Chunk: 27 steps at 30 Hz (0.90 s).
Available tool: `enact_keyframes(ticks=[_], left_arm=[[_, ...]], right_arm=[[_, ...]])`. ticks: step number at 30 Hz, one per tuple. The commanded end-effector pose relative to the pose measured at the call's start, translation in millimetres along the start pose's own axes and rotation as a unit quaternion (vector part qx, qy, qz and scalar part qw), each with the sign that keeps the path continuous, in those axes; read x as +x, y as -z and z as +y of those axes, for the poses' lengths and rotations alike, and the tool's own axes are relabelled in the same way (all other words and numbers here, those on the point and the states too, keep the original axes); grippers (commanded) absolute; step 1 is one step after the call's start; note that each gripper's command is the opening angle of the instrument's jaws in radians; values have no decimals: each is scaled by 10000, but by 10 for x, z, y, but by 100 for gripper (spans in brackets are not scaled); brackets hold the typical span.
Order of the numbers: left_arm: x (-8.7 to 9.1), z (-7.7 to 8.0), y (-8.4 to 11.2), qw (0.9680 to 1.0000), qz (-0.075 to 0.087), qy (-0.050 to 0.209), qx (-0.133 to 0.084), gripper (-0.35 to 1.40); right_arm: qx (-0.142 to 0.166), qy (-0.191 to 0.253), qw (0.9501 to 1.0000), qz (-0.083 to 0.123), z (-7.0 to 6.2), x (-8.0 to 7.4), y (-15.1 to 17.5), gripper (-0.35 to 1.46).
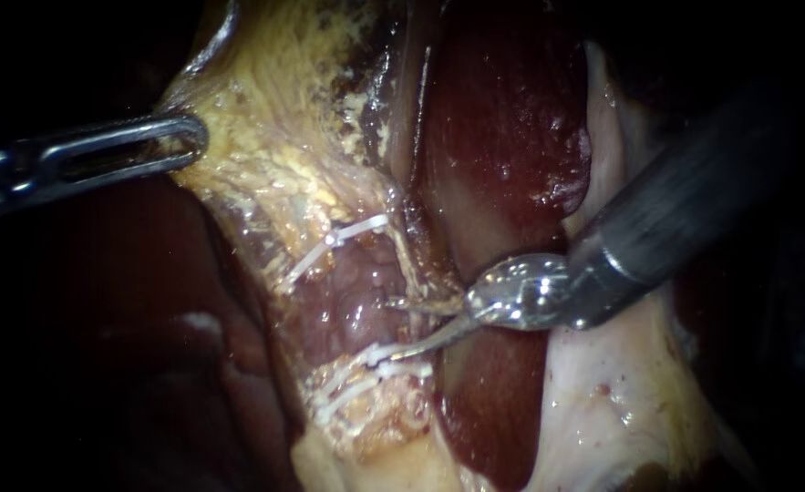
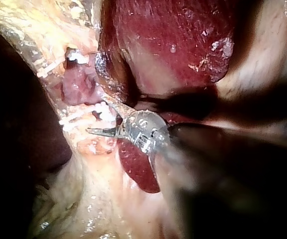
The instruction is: Go back from the cut right tube
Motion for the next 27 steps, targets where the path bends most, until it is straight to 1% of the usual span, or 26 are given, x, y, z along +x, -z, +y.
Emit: enact_keyframes(ticks=[1, 5, 8, 11, 14, 17, 19, 21, 22, 24, 25, 27], left_arm=[[0, 0, 0, 10000, 0, 1, -1, -35], [0, 1, -1, 10000, -5, 1, -14, -35], [0, 1, -1, 10000, -5, 1, -15, -35], [0, 2, -1, 10000, -6, 1, -15, -35], [1, 3, -3, 10000, -8, -2, -17, -35], [6, 6, -9, 10000, -20, -15, -25, -35], [14, 11, -16, 10000, -37, -35, -35, -35], [25, 18, -29, 9999, -77, -63, -48, -35], [30, 22, -35, 9999, -66, -79, -35, -35], [41, 27, -49, 9999, 11, -115, -30, -35], [47, 30, -59, 9999, 51, -134, -19, -35], [55, 33, -75, 9998, 110, -155, 4, -35]], right_arm=[[-75, 102, 9999, 49, 3, 2, 12, 143], [-272, 381, 9987, 206, 9, 17, 48, 143], [-361, 506, 9977, 281, 6, 29, 71, 143], [-405, 611, 9967, 354, 3, 39, 86, 143], [-385, 693, 9960, 406, 0, 44, 92, 143], [-370, 729, 9958, 407, -2, 43, 92, 143], [-346, 796, 9954, 409, -2, 41, 90, 143], [-337, 864, 9949, 407, -2, 39, 89, 143], [-340, 897, 9946, 405, -2, 38, 88, 143], [-329, 931, 9943, 406, -2, 37, 87, 143], [-331, 962, 9940, 404, -2, 37, 86, 143], [-334, 993, 9937, 402, -3, 36, 85, 143]])
